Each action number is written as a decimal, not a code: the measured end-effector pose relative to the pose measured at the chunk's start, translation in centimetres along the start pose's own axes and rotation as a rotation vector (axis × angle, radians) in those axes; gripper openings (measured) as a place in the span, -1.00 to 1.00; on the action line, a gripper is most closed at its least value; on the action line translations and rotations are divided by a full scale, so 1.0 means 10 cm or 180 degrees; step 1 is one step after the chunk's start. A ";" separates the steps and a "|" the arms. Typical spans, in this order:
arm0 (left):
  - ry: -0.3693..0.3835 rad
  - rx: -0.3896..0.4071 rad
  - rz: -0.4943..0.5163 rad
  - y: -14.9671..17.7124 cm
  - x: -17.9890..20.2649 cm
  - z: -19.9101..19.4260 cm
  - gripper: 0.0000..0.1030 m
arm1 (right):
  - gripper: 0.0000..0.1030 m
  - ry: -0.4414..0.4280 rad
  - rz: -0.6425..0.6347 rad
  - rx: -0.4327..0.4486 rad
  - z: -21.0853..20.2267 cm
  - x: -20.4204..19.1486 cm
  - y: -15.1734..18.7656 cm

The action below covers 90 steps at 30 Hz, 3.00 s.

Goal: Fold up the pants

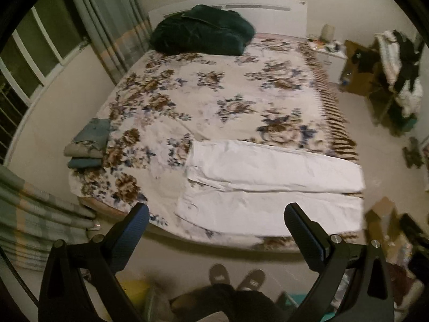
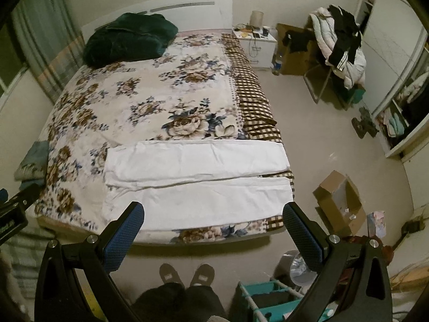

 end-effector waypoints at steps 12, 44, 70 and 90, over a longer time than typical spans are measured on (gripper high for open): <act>-0.0312 -0.0322 -0.0013 -1.14 0.45 1.62 1.00 | 1.00 0.0215 0.0274 -0.0299 1.84 0.32 -1.47; 0.0153 -0.1754 -0.1287 -2.00 1.16 5.68 -0.73 | 0.30 -0.0148 0.2959 -0.1729 7.36 1.66 -2.34; 0.0721 -0.1088 -0.1253 0.26 0.43 4.27 -0.85 | -0.91 -0.0528 0.1985 -0.1354 5.07 2.00 -0.68; 0.0650 -0.1013 -0.1431 0.61 0.53 4.95 0.11 | 0.13 -0.0245 0.1688 -0.1761 5.55 2.32 0.40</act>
Point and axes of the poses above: each gripper's, at about its wrist camera, not at the fingertips, and z roughly the way its jaws point, x to its right, y to its underside, the point moved 9 cm from there along z, roughly the way its jaws point, and after that the axes turned 12 degrees about -x, right-handed, at the moved point
